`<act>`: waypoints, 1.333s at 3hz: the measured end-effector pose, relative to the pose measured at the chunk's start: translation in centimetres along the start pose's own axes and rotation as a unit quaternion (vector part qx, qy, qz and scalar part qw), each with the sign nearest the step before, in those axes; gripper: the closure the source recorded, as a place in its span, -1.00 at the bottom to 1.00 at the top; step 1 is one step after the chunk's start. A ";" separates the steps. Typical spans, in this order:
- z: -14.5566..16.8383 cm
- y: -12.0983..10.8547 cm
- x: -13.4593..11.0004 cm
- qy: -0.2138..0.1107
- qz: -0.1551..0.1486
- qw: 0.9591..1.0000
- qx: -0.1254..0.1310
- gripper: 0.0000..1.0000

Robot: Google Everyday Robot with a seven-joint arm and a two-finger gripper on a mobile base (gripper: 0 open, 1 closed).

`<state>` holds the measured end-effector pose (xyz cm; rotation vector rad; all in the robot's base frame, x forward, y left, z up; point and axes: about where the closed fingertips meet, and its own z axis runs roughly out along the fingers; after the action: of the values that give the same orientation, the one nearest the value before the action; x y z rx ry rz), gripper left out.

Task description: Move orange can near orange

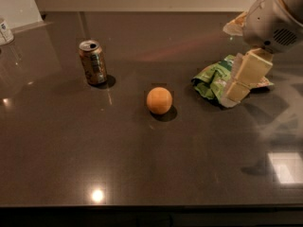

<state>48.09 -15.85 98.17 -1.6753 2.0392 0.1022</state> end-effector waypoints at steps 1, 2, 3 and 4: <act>2.6 -1.8 -3.6 -0.050 0.001 0.999 0.002 -1.00; 5.7 -3.3 -7.3 -0.094 0.016 0.995 0.006 -1.00; 8.9 -4.8 -11.2 -0.136 0.035 0.990 0.007 -1.00; 12.3 -6.2 -14.7 -0.177 0.055 0.983 -0.002 -1.00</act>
Offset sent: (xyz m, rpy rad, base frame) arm 0.0984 0.1250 -0.0190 0.3073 -0.0749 -0.0153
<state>59.73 0.33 95.05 -1.4267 1.8581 0.4103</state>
